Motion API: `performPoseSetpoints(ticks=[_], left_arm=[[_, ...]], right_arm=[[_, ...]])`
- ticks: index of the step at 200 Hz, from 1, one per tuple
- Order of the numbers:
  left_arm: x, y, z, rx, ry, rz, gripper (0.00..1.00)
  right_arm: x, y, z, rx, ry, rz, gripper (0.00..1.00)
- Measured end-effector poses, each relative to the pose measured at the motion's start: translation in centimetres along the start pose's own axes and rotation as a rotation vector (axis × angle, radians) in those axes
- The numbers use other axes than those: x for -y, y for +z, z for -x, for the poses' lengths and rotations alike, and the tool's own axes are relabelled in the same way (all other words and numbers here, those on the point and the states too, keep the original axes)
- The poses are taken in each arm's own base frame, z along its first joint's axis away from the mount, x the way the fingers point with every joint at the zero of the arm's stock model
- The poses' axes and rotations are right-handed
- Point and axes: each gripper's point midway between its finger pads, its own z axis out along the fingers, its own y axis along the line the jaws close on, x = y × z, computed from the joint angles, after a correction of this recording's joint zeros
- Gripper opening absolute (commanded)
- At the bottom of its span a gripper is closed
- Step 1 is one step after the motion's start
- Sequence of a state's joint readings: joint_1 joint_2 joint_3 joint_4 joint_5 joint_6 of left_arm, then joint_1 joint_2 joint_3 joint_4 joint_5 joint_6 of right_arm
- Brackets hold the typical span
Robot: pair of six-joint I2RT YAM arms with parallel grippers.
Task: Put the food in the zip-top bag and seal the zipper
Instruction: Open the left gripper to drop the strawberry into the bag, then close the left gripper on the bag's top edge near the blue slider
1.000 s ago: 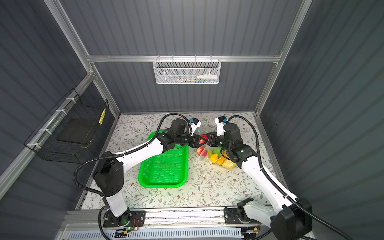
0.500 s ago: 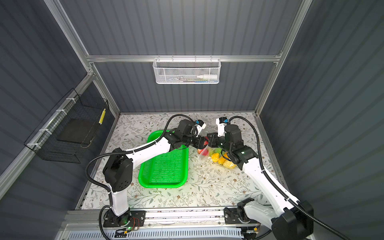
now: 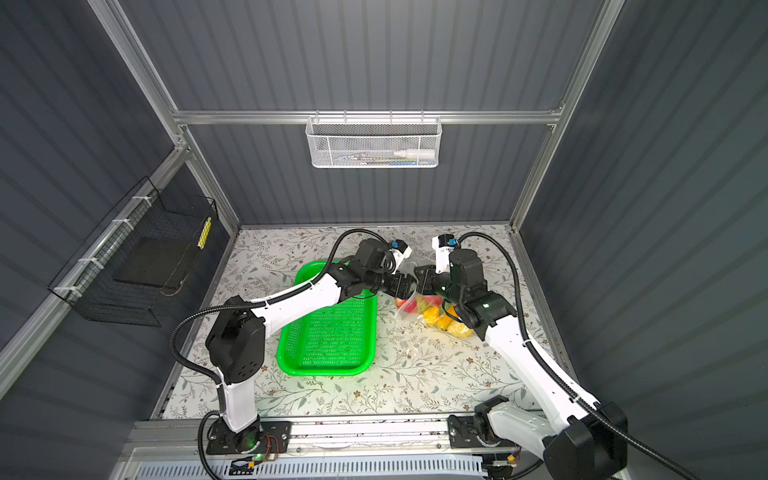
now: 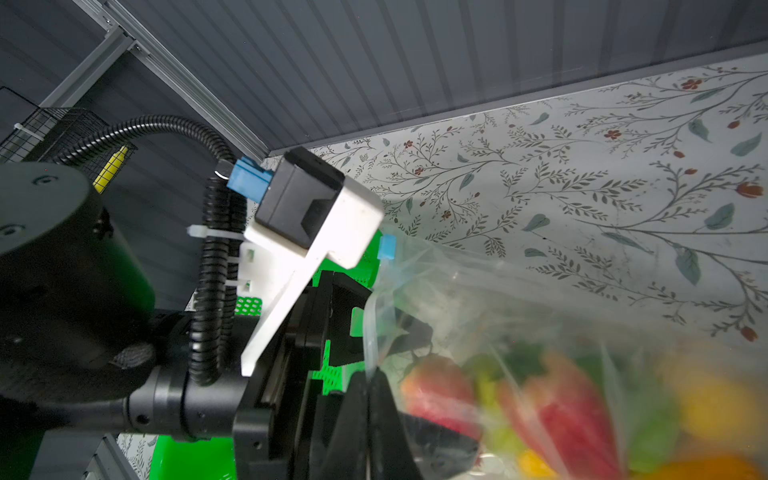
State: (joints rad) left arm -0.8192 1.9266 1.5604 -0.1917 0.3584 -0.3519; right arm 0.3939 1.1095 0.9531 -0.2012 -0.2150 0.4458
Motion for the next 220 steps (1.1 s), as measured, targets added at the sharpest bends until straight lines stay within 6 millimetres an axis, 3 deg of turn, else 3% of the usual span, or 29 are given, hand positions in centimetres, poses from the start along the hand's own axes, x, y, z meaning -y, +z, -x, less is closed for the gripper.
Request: performPoseSetpoints(ticks=[39, 78, 105, 128, 162, 190, 220], left_arm=[[0.3, -1.3, 0.5, 0.026, 0.002, 0.002, 0.88], [0.8, -6.6, 3.1, 0.168, -0.014, 0.002, 0.92], [-0.9, -10.4, 4.4, 0.278, -0.029, 0.076, 0.93], [-3.2, -12.1, 4.7, 0.323, -0.044, 0.155, 0.89], [-4.9, -11.3, 3.9, 0.282, 0.001, 0.194, 0.8], [-6.6, -8.3, 1.1, 0.163, 0.04, 0.197, 0.7], [-8.4, -5.3, -1.6, 0.037, 0.068, 0.196, 0.68]], right_arm=[[0.1, 0.0, 0.0, 0.002, 0.0, -0.007, 0.0], [0.2, -0.1, 0.2, 0.009, 0.0, -0.016, 0.0], [0.3, -0.2, 0.2, 0.01, -0.001, -0.019, 0.0], [0.3, -0.2, 0.2, 0.01, -0.001, -0.019, 0.0], [0.2, -0.2, 0.2, 0.01, -0.002, -0.018, 0.0], [0.3, -0.2, 0.2, 0.009, -0.001, -0.019, 0.0], [0.2, -0.2, 0.3, 0.011, -0.002, -0.017, 0.0]])
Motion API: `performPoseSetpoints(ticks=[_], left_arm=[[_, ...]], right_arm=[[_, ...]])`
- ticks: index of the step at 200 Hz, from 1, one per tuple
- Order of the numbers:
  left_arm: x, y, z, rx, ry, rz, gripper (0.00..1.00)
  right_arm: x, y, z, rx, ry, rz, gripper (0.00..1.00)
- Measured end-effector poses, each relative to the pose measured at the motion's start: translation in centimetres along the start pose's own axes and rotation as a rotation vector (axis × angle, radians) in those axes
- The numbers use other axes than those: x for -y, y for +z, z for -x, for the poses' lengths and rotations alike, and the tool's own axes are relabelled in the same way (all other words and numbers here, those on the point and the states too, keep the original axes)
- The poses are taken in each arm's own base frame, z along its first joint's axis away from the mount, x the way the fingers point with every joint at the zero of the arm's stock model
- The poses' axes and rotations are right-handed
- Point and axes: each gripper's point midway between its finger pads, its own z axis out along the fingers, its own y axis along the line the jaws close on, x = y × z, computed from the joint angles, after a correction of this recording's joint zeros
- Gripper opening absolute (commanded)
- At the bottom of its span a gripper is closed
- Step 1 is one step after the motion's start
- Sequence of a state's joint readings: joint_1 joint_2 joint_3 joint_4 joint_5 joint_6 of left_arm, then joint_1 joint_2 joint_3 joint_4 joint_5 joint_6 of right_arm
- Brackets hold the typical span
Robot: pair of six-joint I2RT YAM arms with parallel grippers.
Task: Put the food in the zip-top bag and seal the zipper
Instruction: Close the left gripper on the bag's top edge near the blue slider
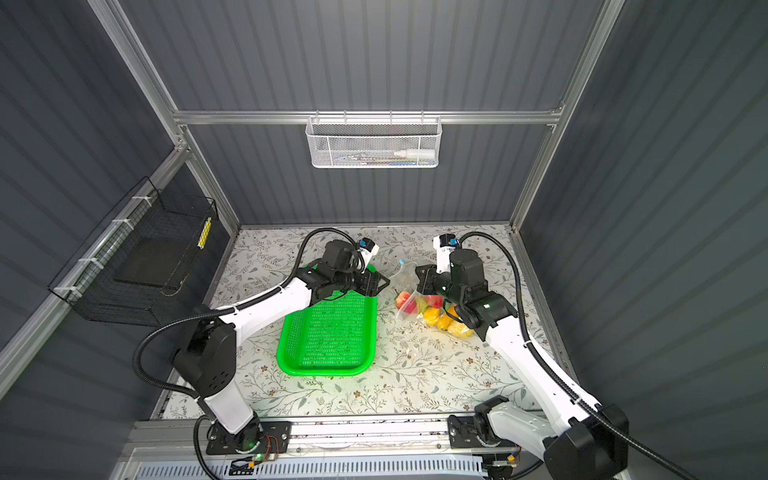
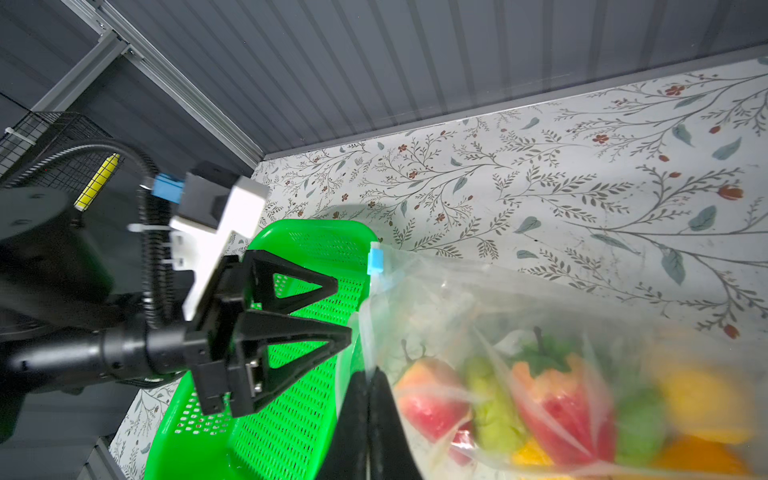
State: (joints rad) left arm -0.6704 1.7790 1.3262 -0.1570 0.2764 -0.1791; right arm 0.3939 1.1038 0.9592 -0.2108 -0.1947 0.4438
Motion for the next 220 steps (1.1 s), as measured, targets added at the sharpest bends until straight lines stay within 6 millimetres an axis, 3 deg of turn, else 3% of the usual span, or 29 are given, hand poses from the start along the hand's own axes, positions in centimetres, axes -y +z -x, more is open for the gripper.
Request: performPoseSetpoints(ticks=[19, 48, 88, 114, 137, 153, 196, 220], left_arm=[[-0.2, 1.1, -0.2, -0.026, 0.023, -0.009, 0.66], [0.7, 1.6, 1.4, -0.008, 0.05, -0.054, 0.61], [2.0, 1.3, 2.2, 0.01, 0.066, -0.119, 0.4], [2.7, 1.2, 2.2, 0.005, 0.067, -0.167, 0.36], [3.3, 1.6, 1.8, -0.009, 0.063, -0.208, 0.19], [3.4, 2.0, 1.5, -0.023, 0.054, -0.226, 0.0], [3.9, 1.7, 1.5, -0.03, 0.042, -0.251, 0.0], [4.5, 0.3, 2.4, -0.012, 0.006, -0.254, 0.0]], right_arm=[[-0.1, 0.0, 0.1, 0.003, -0.001, 0.002, 0.0], [0.0, 0.0, 0.1, -0.001, -0.003, 0.0, 0.0], [0.1, 0.0, -0.1, -0.008, -0.005, -0.004, 0.0], [0.1, -0.1, -0.2, -0.01, -0.005, -0.005, 0.0], [0.1, -0.1, -0.2, -0.012, -0.004, -0.006, 0.0], [0.2, -0.1, -0.4, -0.017, -0.003, -0.008, 0.0], [0.2, -0.1, -0.5, -0.028, -0.008, -0.013, 0.0], [-0.5, -0.5, 0.4, -0.035, -0.04, -0.004, 0.0]])
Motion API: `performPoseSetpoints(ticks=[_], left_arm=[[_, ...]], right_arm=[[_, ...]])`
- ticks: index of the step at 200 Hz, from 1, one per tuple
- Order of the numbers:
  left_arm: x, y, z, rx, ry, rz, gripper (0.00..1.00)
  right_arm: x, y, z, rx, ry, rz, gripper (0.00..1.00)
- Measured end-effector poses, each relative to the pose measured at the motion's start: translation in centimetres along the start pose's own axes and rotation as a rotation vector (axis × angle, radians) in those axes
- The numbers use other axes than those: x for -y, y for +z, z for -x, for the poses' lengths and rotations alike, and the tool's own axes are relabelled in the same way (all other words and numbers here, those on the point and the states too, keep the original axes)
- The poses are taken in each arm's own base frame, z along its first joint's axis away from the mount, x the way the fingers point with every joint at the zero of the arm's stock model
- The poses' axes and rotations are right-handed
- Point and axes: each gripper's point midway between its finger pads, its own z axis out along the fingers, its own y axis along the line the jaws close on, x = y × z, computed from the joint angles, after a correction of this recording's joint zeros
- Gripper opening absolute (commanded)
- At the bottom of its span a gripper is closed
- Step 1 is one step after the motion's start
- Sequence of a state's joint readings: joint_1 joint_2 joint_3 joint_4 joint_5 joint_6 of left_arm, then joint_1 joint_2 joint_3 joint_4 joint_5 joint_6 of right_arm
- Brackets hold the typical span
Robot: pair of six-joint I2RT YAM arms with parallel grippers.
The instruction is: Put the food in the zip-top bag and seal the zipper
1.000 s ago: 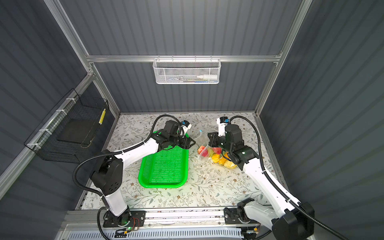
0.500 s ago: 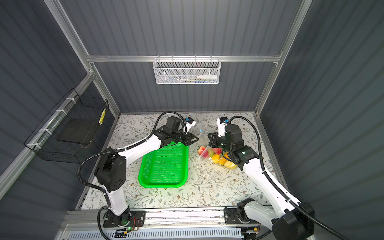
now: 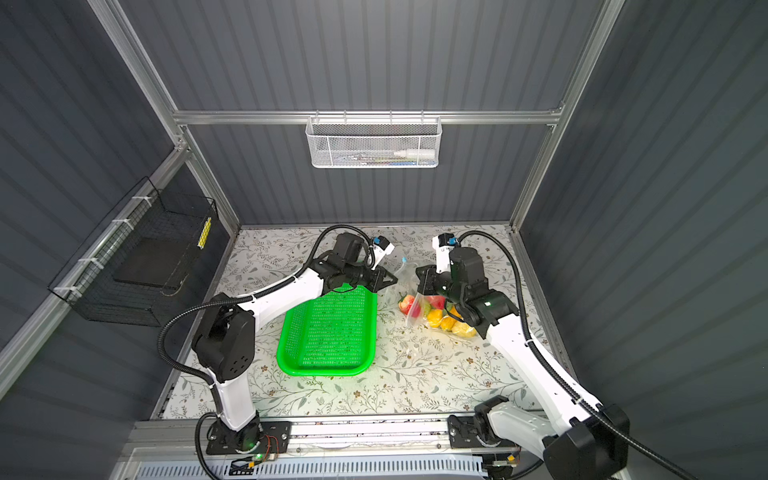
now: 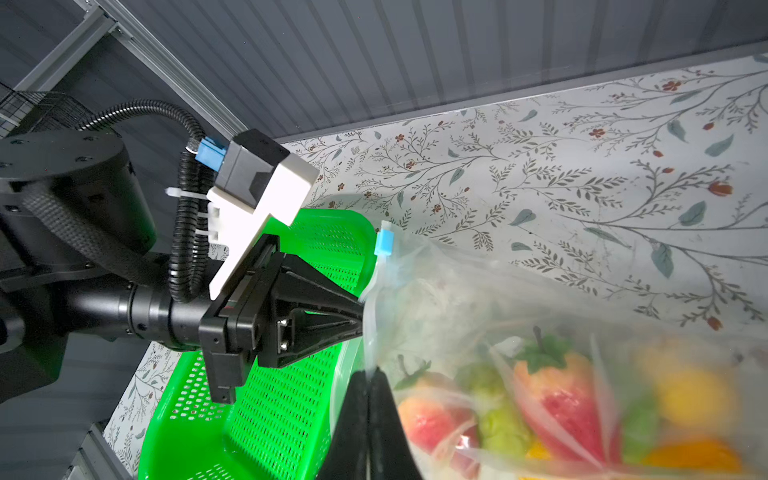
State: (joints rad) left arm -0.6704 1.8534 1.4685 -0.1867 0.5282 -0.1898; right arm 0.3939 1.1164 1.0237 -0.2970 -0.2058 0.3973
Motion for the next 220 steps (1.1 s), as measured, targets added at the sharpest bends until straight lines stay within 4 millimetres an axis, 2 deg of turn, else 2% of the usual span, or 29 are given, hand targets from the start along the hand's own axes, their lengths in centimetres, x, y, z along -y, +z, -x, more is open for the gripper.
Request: performPoseSetpoints(ticks=[36, 52, 69, 92, 124, 143, 171, 184, 220], left_arm=[[4.0, -4.9, 4.4, 0.165, -0.034, -0.041, 0.0], [5.8, -7.1, 6.1, 0.25, -0.059, -0.076, 0.0], [7.1, -8.3, 7.5, 0.313, -0.089, -0.113, 0.0], [8.0, -8.3, 8.2, 0.344, -0.132, -0.141, 0.0], [8.1, -8.1, 8.5, 0.371, -0.188, -0.134, 0.0], [7.8, -7.9, 8.4, 0.383, -0.218, -0.126, 0.0], [7.3, -7.8, 8.6, 0.4, -0.25, -0.114, 0.0], [7.2, -7.8, 8.7, 0.408, -0.26, -0.109, 0.0], [6.7, -7.8, 8.9, 0.424, -0.286, -0.094, 0.0]], right_arm=[[-2.4, -1.4, 2.4, 0.033, -0.065, 0.076, 0.0], [-3.6, -1.9, 2.9, 0.037, -0.089, 0.129, 0.0], [-4.7, -2.3, 2.9, 0.03, -0.105, 0.18, 0.0], [-5.9, -2.5, 2.3, 0.005, -0.123, 0.232, 0.0], [-7.3, -2.5, 1.2, -0.027, -0.143, 0.277, 0.05], [-7.7, -2.5, 0.8, -0.04, -0.158, 0.281, 0.17], [-7.4, -2.1, 0.4, -0.037, -0.178, 0.232, 0.45], [-7.1, -1.9, 0.4, -0.03, -0.197, 0.196, 0.49], [-6.5, -1.0, 0.0, -0.035, -0.241, 0.102, 0.51]])
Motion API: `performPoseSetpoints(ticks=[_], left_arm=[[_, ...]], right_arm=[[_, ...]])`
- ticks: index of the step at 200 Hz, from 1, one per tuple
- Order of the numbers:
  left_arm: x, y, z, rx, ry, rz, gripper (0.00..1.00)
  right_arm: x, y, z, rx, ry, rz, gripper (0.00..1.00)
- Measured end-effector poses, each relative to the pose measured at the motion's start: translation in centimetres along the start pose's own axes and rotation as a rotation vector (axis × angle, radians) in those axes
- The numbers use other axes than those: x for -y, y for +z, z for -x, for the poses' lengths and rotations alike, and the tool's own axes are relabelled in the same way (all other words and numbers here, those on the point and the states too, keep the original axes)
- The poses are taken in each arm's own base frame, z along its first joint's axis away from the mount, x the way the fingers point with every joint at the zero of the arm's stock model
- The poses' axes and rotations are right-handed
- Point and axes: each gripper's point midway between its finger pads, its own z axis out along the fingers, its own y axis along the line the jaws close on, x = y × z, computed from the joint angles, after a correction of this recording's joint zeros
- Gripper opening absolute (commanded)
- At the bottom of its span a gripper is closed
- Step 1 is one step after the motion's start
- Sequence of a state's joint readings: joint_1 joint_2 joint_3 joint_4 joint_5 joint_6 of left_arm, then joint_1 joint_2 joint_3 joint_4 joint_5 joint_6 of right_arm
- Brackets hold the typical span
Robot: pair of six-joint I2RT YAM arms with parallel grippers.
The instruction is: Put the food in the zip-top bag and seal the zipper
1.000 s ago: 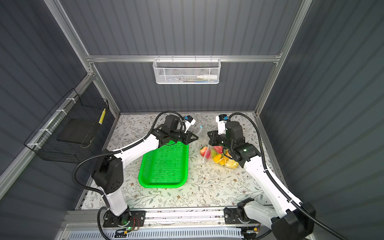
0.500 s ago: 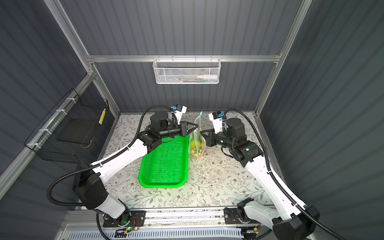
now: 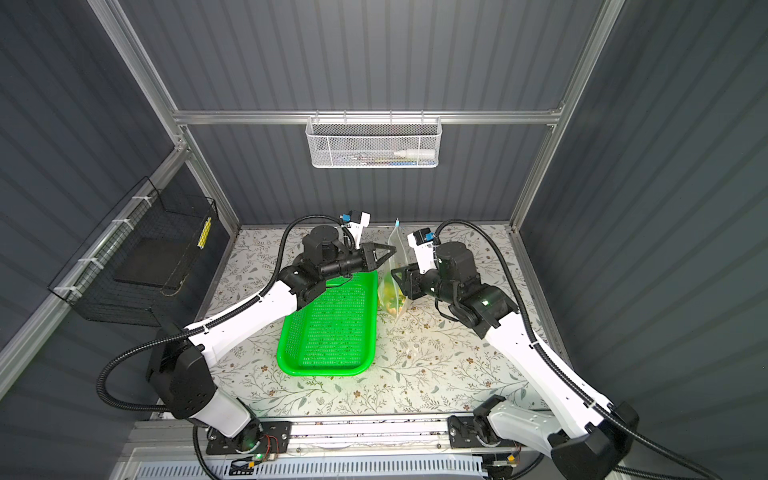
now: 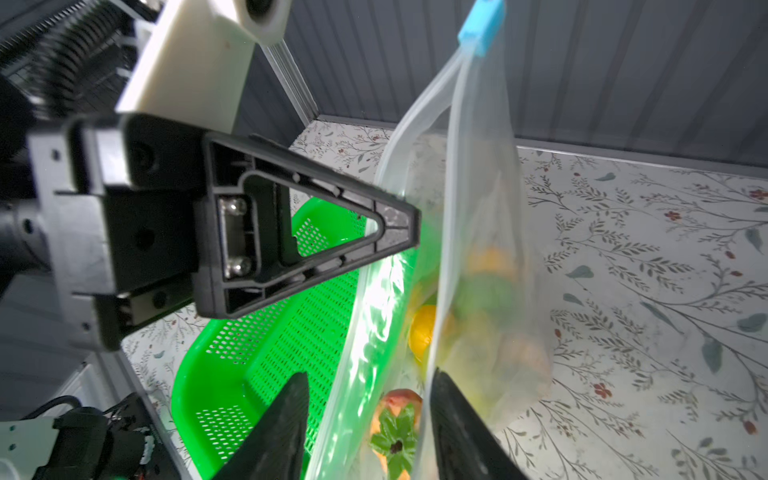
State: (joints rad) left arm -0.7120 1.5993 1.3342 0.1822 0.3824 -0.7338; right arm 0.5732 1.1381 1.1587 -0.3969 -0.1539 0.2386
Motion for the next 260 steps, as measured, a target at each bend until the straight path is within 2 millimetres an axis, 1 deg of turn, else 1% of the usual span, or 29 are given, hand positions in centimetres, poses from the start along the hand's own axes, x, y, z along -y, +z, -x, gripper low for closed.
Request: performPoseSetpoints(ticks=[37, 62, 74, 108, 131, 155, 176, 182, 187, 194, 203, 207, 215, 228, 241, 250, 260], left_arm=[[-0.4, 0.0, 0.2, 0.016, -0.025, 0.019, 0.0], [-0.6, 0.1, 0.4, 0.031, -0.043, 0.026, 0.0], [-0.8, 0.1, 0.5, 0.042, -0.05, 0.031, 0.0], [-1.2, 0.1, 0.7, 0.064, -0.067, 0.045, 0.0], [-1.8, 0.1, 0.4, 0.068, -0.086, 0.058, 0.0], [-2.2, 0.1, 0.2, 0.072, -0.108, 0.069, 0.0], [-2.1, 0.1, 0.4, 0.079, -0.121, 0.062, 0.0], [-2.0, 0.1, 0.4, 0.08, -0.123, 0.059, 0.06], [-2.0, 0.1, 0.4, 0.082, -0.123, 0.056, 0.14], [-1.9, 0.1, 0.5, 0.083, -0.123, 0.049, 0.28], [-1.7, 0.2, 0.5, 0.082, -0.122, 0.039, 0.51], [-1.6, 0.2, 0.4, 0.077, -0.115, 0.032, 0.58], [-1.4, 0.2, 0.4, 0.071, -0.113, 0.023, 0.69], [-1.6, 0.1, 0.5, 0.068, -0.104, 0.02, 0.82], [-2.2, -0.2, 0.8, 0.068, -0.091, 0.032, 0.91], [-2.6, -0.3, 1.0, 0.07, -0.078, 0.044, 0.96], [-3.2, -0.8, 1.5, 0.075, -0.046, 0.064, 0.97]], right_arm=[[-0.2, 1.6, -0.6, -0.062, -0.066, -0.086, 0.57], [-0.3, 2.2, -0.4, -0.087, -0.104, -0.143, 0.57], [-0.2, 2.5, -0.3, -0.096, -0.125, -0.177, 0.56], [0.5, 3.5, -0.2, -0.127, -0.168, -0.274, 0.47], [1.1, 4.0, -0.5, -0.152, -0.194, -0.326, 0.39], [1.6, 4.1, -0.7, -0.164, -0.203, -0.362, 0.26], [1.6, 4.2, -0.8, -0.167, -0.211, -0.369, 0.15], [1.6, 4.2, -0.8, -0.167, -0.212, -0.369, 0.11], [1.6, 4.2, -0.8, -0.169, -0.219, -0.369, 0.08], [1.6, 4.2, -0.8, -0.169, -0.22, -0.368, 0.05], [1.6, 4.2, -0.8, -0.168, -0.217, -0.37, 0.01], [1.6, 4.2, -0.8, -0.17, -0.225, -0.37, 0.0], [1.7, 4.2, -0.8, -0.17, -0.226, -0.373, 0.0], [1.8, 4.3, -0.8, -0.172, -0.233, -0.375, 0.0], [1.9, 4.2, -0.6, -0.168, -0.232, -0.378, 0.0], [2.0, 4.2, -0.5, -0.167, -0.234, -0.378, 0.0], [2.0, 4.2, -0.5, -0.171, -0.238, -0.374, 0.0]])
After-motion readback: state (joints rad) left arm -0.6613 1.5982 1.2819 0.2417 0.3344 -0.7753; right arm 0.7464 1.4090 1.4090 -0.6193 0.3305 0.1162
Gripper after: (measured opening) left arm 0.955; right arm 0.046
